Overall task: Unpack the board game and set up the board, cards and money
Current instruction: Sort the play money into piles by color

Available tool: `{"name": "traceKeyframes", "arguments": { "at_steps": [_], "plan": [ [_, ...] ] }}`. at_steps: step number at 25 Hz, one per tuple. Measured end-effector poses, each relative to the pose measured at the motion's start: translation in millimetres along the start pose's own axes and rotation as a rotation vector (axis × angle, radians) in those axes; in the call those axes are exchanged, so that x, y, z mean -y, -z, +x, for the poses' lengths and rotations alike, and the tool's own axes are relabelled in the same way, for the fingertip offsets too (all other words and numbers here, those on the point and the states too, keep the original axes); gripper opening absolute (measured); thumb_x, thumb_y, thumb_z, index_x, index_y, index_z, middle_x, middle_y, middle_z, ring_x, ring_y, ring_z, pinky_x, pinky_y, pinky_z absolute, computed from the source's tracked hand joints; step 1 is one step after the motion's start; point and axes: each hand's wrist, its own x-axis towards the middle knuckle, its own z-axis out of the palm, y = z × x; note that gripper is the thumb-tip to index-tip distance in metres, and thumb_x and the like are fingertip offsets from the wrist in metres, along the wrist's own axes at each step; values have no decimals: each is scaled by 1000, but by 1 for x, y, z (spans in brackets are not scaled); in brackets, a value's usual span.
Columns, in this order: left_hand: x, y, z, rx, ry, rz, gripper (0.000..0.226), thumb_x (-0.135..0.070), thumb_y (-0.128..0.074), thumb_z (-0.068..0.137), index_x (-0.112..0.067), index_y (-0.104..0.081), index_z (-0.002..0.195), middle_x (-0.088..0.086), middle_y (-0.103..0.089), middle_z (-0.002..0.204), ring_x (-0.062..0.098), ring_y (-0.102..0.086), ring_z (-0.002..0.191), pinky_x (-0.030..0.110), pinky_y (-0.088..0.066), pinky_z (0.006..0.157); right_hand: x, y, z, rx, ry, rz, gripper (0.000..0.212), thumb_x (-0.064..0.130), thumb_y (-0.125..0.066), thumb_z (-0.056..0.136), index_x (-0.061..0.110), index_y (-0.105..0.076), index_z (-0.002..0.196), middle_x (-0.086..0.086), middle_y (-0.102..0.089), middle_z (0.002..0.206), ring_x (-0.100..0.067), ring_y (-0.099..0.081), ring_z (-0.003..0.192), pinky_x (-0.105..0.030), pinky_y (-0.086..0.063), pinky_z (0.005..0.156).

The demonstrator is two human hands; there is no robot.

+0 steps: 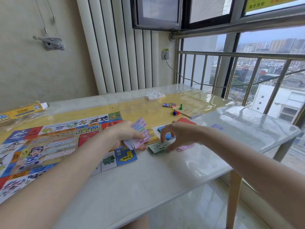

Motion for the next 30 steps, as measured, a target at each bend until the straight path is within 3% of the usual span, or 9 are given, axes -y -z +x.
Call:
{"name": "traceKeyframes", "arguments": {
  "at_steps": [3,5,9,13,16,19,23,26,30],
  "plan": [
    [0,-3,1,-28,-10,9,12,5,-63,83,-2,-56,90,18,-68,89,26,-69,64,38,-59,62,-2,-7,6,-42,44,23,35,25,-71,79,17,-59,111,5,-58,110,-6,-40,90,-21,-29,66],
    [1,-4,1,-52,-19,32,9,3,-63,84,-4,-57,86,13,-66,78,19,-66,53,29,-56,49,0,-9,8,-70,63,12,32,23,-70,79,16,-60,108,6,-58,99,-8,-41,88,-22,-29,66],
    [1,1,-2,-74,-20,111,9,0,-64,84,-5,-56,86,12,-65,79,21,-64,63,30,-55,54,5,-12,10,-56,96,30,23,22,-70,79,15,-63,99,17,-43,78,-11,-44,85,-23,-32,69],
    [-4,6,-6,-34,-18,-33,16,7,-58,86,2,-51,99,23,-67,86,30,-69,64,42,-58,62,2,-5,6,-67,62,53,22,27,-69,80,18,-66,100,3,-50,99,-10,-44,87,-21,-34,66],
    [-7,1,-7,-24,-56,-78,24,6,-58,85,4,-50,108,22,-68,87,28,-70,61,38,-60,60,1,-1,2,-115,68,59,14,22,-62,85,21,-69,97,5,-52,100,-8,-46,83,-13,-34,62],
    [-6,-6,-3,-7,-108,-197,26,3,-59,85,8,-54,111,21,-70,89,30,-69,72,41,-57,78,0,-2,3,-69,73,-25,16,19,-57,89,21,-71,98,4,-57,99,-9,-48,81,-19,-36,66],
    [-9,-16,-2,69,-132,-383,10,-1,-57,87,3,-60,95,15,-72,72,20,-70,61,26,-59,60,-7,17,5,-382,-39,403,17,10,-54,90,6,-69,98,1,-64,82,-8,-57,64,-16,-47,58],
    [-14,-25,-2,108,-185,-382,5,-3,-59,86,-1,-61,90,9,-71,67,15,-69,57,22,-57,55,-5,21,3,-380,-94,812,21,10,-52,92,-6,-63,100,-11,-64,78,-15,-59,62,-17,-50,54],
    [-19,-36,0,166,-285,-301,6,-2,-62,82,-2,-63,88,8,-71,71,14,-69,61,20,-55,56,-3,19,-3,-355,-157,967,17,7,-64,84,-9,-64,91,-11,-59,64,-11,-56,51,-12,-44,44]
  ]
}}
